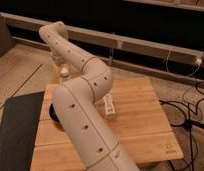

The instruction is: Place the ceramic cup over the eraser

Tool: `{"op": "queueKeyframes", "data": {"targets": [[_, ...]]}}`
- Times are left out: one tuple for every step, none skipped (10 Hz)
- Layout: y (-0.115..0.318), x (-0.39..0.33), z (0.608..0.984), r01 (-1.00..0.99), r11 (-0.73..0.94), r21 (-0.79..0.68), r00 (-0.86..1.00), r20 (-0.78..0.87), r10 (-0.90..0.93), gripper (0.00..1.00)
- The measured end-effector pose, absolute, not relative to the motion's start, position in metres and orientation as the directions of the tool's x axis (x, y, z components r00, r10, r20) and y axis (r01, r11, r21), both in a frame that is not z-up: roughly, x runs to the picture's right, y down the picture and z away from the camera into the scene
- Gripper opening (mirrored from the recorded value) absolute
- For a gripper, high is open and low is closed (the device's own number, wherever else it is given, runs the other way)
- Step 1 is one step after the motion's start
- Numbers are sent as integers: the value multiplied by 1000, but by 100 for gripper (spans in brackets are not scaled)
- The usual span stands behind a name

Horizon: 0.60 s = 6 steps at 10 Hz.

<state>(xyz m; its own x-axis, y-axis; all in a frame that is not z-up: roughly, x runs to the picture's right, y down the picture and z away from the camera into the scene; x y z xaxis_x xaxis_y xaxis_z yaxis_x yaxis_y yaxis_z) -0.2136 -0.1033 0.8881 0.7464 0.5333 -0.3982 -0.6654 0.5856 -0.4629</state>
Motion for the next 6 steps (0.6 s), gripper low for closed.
{"op": "queueKeyframes", "data": {"targets": [[-100,-211,890,-655,595,-466,756,-407,513,0],[-96,-208,892,-646,604,-467,763,-417,494,0],[-92,-205,894,-631,617,-470,774,-427,467,0],[-91,-206,894,-616,630,-473,786,-425,449,0],[-91,-207,894,-613,631,-475,788,-424,446,0],[-91,-206,894,-614,631,-475,788,-425,446,0]]}}
